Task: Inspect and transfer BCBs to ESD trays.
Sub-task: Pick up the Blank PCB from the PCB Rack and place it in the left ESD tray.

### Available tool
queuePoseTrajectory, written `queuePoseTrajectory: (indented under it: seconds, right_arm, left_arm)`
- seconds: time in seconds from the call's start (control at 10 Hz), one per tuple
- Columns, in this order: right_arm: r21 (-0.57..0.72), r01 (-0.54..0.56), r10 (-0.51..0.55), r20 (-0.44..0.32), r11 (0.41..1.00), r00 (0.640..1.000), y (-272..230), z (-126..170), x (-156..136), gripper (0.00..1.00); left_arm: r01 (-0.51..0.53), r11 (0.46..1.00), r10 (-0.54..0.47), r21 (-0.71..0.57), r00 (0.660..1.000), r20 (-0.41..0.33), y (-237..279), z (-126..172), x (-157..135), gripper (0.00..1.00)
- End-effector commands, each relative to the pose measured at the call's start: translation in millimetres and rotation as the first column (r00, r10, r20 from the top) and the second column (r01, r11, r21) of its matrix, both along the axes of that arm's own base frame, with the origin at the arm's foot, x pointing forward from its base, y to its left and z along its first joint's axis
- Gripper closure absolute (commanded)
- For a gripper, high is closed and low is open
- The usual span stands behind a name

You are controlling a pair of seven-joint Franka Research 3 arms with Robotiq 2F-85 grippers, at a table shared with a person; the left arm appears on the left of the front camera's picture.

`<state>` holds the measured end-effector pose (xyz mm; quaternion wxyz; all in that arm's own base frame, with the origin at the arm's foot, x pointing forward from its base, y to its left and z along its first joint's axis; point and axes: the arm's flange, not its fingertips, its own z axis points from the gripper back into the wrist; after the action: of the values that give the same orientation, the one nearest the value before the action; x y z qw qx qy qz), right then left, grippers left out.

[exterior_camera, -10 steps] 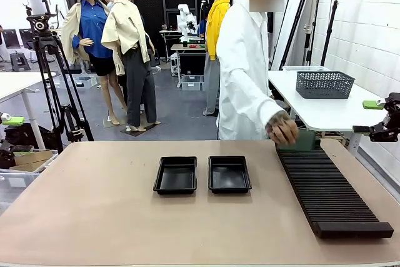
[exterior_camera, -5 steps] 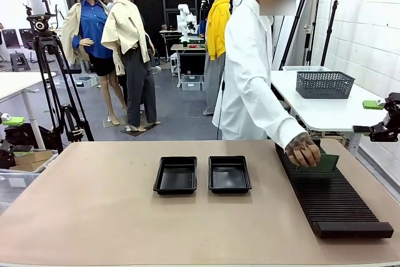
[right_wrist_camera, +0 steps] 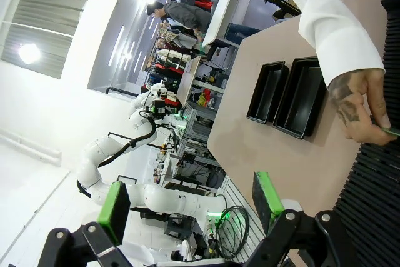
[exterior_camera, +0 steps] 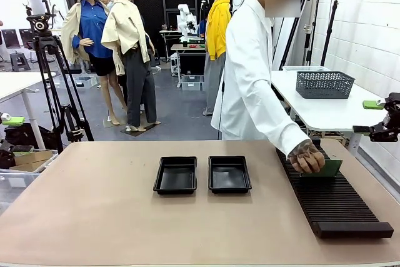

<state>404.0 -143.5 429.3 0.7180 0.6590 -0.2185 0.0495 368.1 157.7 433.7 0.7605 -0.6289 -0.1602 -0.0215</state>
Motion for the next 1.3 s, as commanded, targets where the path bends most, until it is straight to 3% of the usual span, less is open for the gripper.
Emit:
queuePoseTrajectory:
  seconds: [0.0,1.2]
  right_arm:
    - [-0.006,0.008,-0.008,0.005,1.0,1.0,0.1,-0.1,-1.7,0.0]
    - [-0.006,0.008,-0.008,0.005,1.0,1.0,0.1,-0.1,-1.7,0.0]
  left_arm:
    - [-0.002,1.0,0.002,0.001,1.0,-0.001,-0.1,0.4,-0.3,0.0]
    - [-0.002,1.0,0.002,0.001,1.0,-0.001,-0.1,0.4,-0.3,0.0]
